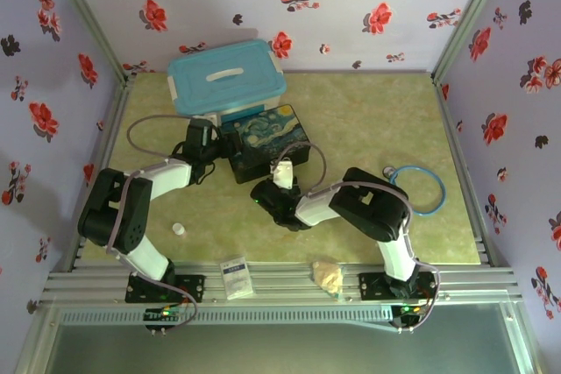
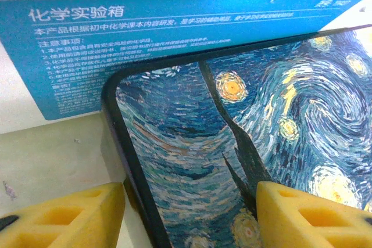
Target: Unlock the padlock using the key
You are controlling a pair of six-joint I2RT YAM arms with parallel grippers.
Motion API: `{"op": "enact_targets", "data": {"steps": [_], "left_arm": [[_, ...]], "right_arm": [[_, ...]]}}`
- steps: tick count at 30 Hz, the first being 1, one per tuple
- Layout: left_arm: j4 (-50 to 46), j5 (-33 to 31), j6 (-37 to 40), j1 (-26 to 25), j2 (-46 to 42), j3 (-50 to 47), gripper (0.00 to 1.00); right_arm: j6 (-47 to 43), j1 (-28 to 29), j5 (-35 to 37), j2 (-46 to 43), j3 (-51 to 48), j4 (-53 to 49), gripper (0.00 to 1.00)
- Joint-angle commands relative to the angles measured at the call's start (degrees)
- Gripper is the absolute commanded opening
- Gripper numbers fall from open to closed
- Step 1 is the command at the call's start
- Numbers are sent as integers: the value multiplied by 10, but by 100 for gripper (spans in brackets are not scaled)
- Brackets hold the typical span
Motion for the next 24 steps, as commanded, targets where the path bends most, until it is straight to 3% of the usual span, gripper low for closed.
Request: {"op": "enact_targets", "data": {"steps": [1, 11, 15, 20, 24], "left_arm": [[-93, -27, 28, 4, 30, -27, 60], [-88, -27, 24, 4, 40, -23, 60], [-90, -27, 22, 4, 35, -22, 60], [-91, -27, 19, 4, 29, -19, 60], [-93, -26, 19, 4, 27, -18, 60]], "right_arm": [[23, -31, 48, -55, -32, -10, 43], [17, -53, 19, -163, -125, 14, 50], [37, -102, -120, -189, -166, 109, 59], [67, -178, -287, -186, -228, 277, 62], [93, -195, -346, -159, -236, 343, 63]]}}
